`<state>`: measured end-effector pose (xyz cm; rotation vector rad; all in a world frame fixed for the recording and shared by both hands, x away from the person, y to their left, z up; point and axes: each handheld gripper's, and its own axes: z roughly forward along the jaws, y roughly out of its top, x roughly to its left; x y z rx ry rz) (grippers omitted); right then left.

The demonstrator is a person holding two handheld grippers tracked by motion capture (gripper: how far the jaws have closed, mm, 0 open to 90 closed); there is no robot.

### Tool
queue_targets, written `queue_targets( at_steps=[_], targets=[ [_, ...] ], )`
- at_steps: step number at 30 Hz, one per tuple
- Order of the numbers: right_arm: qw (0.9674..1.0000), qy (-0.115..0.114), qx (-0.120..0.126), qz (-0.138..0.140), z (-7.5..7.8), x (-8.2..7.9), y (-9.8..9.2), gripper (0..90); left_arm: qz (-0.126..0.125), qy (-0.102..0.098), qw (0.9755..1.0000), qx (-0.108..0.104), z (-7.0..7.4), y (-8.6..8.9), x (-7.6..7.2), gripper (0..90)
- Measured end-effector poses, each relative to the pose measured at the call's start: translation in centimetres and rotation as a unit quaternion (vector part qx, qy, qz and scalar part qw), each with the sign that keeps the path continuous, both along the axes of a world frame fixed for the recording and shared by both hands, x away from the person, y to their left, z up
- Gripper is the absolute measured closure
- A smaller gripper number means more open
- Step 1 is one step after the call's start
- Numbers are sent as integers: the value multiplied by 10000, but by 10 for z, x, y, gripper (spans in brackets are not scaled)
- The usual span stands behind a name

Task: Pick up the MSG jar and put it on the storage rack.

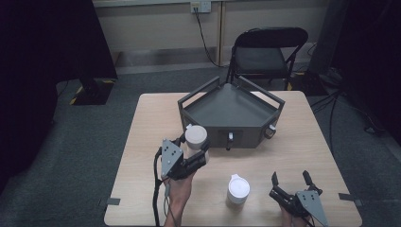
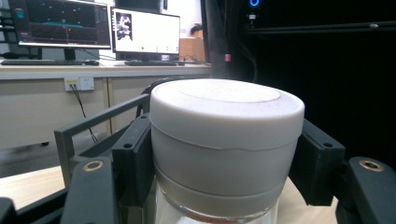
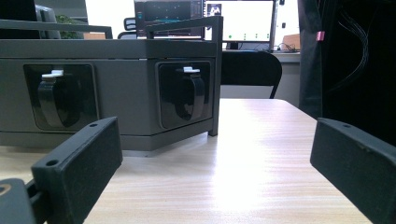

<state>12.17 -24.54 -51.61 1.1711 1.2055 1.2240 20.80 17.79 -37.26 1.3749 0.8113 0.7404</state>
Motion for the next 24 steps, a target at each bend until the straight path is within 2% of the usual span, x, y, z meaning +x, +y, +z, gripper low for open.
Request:
queue_targets(
  at_steps=[2,7,10,12,14,18,24],
  targets=[
    [10000,-1,-1,3,0,0,0,8,34,45,10000,48,9,-5,11,338],
    [10000,-3,1,0,0,0,0,8,177,41,9998,109,19,-15,22,338],
    [10000,-4,-2,1,0,0,0,8,344,5,9992,186,24,-25,29,338],
    [10000,-4,-2,1,0,0,0,8,412,10,9991,130,25,-29,31,337],
    [10000,1,-7,14,0,0,-1,9,487,99,9988,47,29,-37,38,337],
    [10000,-3,-4,2,0,0,0,9,564,116,9982,164,39,-49,50,338],
    [10000,2,3,15,0,0,-1,8,724,182,9970,189,55,-65,73,338]
  ],
)
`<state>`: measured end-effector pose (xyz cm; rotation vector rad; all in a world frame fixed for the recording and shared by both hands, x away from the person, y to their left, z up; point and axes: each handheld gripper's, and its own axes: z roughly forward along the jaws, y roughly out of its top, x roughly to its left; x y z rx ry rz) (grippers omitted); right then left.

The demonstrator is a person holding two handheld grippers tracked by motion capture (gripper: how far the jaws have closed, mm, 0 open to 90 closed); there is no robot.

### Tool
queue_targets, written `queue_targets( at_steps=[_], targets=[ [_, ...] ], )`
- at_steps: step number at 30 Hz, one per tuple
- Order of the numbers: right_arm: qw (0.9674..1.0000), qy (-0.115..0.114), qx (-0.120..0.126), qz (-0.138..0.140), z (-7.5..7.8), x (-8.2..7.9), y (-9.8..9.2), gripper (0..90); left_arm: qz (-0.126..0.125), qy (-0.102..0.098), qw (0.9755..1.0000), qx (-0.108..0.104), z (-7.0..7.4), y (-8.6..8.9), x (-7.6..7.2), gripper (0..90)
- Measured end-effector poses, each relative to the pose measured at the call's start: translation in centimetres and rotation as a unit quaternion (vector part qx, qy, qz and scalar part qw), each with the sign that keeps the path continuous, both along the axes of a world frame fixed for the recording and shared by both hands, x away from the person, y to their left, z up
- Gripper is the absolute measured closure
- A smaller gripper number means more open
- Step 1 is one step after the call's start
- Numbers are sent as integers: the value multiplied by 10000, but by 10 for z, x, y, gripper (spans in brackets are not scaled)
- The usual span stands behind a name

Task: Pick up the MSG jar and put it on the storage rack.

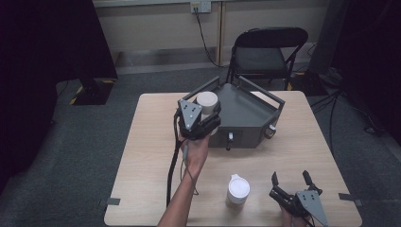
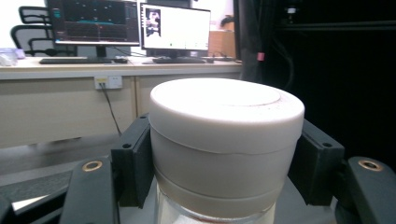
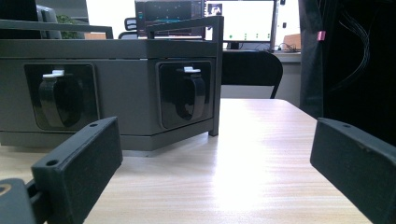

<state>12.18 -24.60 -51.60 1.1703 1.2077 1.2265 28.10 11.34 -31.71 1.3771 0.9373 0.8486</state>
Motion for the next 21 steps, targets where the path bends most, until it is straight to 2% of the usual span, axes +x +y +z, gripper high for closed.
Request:
queue_targets(
  at_steps=[3,6,10,13,17,21],
  targets=[
    [10000,-4,-1,-1,0,0,0,8,133,188,9997,63,12,-8,18,337],
    [10000,-4,-6,12,0,0,0,8,170,267,9994,105,15,-13,31,338],
    [10000,-6,-9,11,0,0,0,8,189,304,9993,47,12,-18,42,338],
    [10000,-6,-8,9,0,0,0,8,158,473,9987,-46,10,-22,50,338],
    [10000,-2,-2,9,0,0,0,8,190,569,9982,81,7,-30,57,337],
    [10000,-2,-2,9,0,0,0,8,273,604,9978,75,2,-32,61,337]
  ],
)
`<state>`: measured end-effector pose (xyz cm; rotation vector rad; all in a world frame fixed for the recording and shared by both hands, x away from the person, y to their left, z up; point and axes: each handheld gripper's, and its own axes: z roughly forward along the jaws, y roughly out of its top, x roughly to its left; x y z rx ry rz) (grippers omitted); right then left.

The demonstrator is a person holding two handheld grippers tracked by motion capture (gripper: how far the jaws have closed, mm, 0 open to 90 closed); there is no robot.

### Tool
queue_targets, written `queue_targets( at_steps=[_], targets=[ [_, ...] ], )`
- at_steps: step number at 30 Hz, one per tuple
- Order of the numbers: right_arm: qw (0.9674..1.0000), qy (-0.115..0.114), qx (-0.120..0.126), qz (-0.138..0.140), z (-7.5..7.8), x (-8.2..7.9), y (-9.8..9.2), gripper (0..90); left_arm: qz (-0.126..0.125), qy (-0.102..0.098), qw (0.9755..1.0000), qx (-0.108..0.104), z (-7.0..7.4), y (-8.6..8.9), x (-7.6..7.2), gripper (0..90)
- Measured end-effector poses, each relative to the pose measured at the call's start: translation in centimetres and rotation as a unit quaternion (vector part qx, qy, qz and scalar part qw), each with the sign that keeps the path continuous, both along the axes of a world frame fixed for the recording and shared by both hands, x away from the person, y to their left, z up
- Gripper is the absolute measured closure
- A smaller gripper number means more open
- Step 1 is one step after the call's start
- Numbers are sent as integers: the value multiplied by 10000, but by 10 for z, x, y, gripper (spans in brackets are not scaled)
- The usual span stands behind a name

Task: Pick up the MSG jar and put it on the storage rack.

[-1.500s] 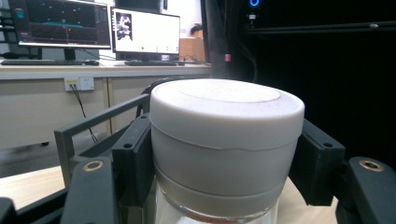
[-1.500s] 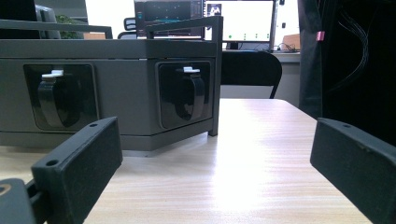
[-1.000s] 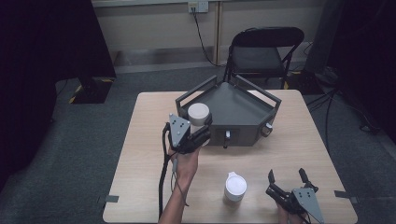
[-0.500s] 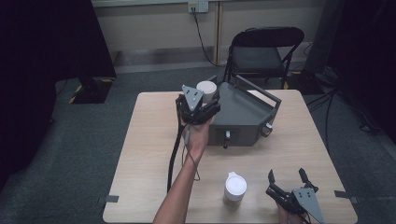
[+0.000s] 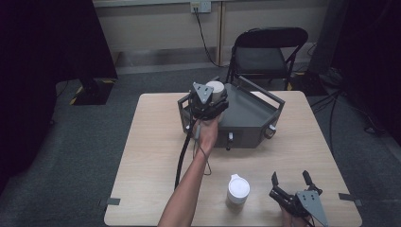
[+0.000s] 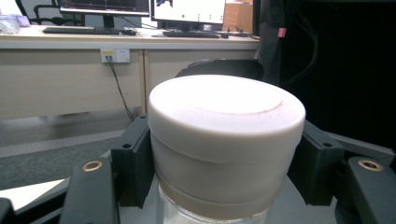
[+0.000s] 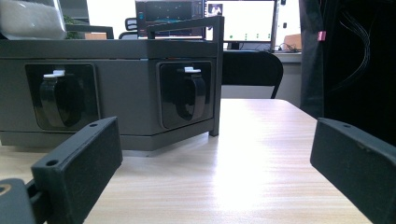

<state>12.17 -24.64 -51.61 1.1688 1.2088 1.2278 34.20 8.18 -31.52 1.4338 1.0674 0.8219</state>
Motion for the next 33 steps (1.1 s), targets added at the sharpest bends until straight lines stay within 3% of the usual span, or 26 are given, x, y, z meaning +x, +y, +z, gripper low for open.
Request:
queue_targets(
  at_steps=[3,8,14,22,33],
  targets=[
    [10000,1,1,-2,0,0,0,9,31,34,9999,-102,-4,3,2,337],
    [10000,-1,0,-11,0,0,0,8,31,168,9999,-28,-8,2,5,337],
    [10000,0,2,-12,0,0,0,8,1,116,9999,-65,-12,4,5,338],
    [10000,-1,-1,-12,0,0,0,8,54,-34,9999,96,-17,-4,1,338],
    [10000,-1,-2,-12,0,0,0,8,57,-47,10000,68,-19,-4,1,338]
  ],
)
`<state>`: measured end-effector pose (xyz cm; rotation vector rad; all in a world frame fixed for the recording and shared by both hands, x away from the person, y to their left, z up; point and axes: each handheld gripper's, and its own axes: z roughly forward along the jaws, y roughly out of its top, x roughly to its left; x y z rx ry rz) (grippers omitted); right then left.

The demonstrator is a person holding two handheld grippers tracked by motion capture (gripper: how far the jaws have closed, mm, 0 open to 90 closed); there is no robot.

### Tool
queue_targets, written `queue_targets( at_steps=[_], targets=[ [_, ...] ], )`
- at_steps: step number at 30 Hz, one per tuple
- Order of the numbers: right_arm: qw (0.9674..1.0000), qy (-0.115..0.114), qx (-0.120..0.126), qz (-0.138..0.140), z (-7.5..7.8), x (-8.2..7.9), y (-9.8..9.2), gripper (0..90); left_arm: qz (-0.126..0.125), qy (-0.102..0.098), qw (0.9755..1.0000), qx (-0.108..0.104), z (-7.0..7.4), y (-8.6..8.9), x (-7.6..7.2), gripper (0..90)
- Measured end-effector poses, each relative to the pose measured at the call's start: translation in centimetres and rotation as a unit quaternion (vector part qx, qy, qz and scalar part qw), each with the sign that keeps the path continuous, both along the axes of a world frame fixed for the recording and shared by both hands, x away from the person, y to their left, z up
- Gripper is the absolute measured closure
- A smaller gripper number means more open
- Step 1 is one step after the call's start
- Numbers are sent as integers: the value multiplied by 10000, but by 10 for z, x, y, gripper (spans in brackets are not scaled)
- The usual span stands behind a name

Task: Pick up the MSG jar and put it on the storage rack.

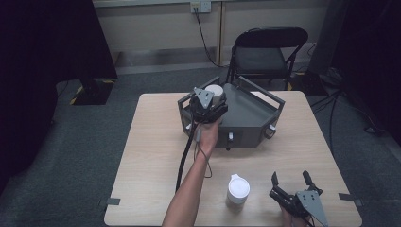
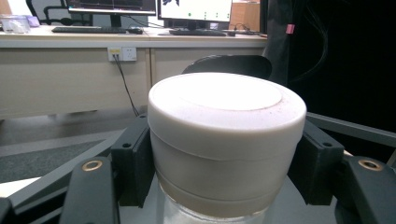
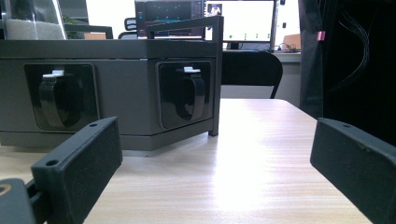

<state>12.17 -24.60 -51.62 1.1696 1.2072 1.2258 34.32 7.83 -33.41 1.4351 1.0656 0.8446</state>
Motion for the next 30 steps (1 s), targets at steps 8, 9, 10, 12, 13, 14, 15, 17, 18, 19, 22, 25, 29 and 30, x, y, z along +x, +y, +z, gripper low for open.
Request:
queue_targets(
  at_steps=[8,9,10,12,13,14,15,17,18,19,22,25,29,30],
  targets=[
    [10000,0,2,-5,0,0,0,8,-92,-34,10000,-9,-2,5,1,338],
    [10000,1,2,-4,0,0,0,8,-104,-32,9999,-9,-2,5,1,338],
    [10000,1,1,-4,0,0,0,8,-103,-43,9999,-7,-2,5,2,338],
    [10000,1,2,-4,0,0,0,8,-96,-77,9999,20,-3,4,1,337],
    [10000,0,2,-4,0,0,0,8,-92,-89,9999,28,-4,4,1,336],
    [10000,1,2,-4,0,0,0,8,-86,-135,9999,54,-5,4,0,333],
    [10000,1,3,-5,0,0,0,9,-73,-207,9997,60,-6,4,-1,282],
    [10000,0,1,-4,0,0,0,8,-54,-356,9993,-27,-9,5,-5,125],
    [10000,1,3,-5,0,0,0,8,-3,-406,9992,-14,-8,4,-6,92],
    [10000,1,2,-4,0,0,0,9,14,-395,9992,-14,-7,3,-6,57],
    [10000,0,1,-3,0,0,0,8,28,-221,9997,-72,-2,8,-3,0],
    [10000,0,0,-4,0,0,0,8,-44,-243,9996,-101,-5,12,-5,0],
    [10000,1,-1,21,0,0,-1,8,-24,-247,9996,-107,-8,15,-11,0],
    [10000,2,-1,26,0,0,-1,8,-20,-254,9996,-110,-9,16,-11,0]
  ],
)
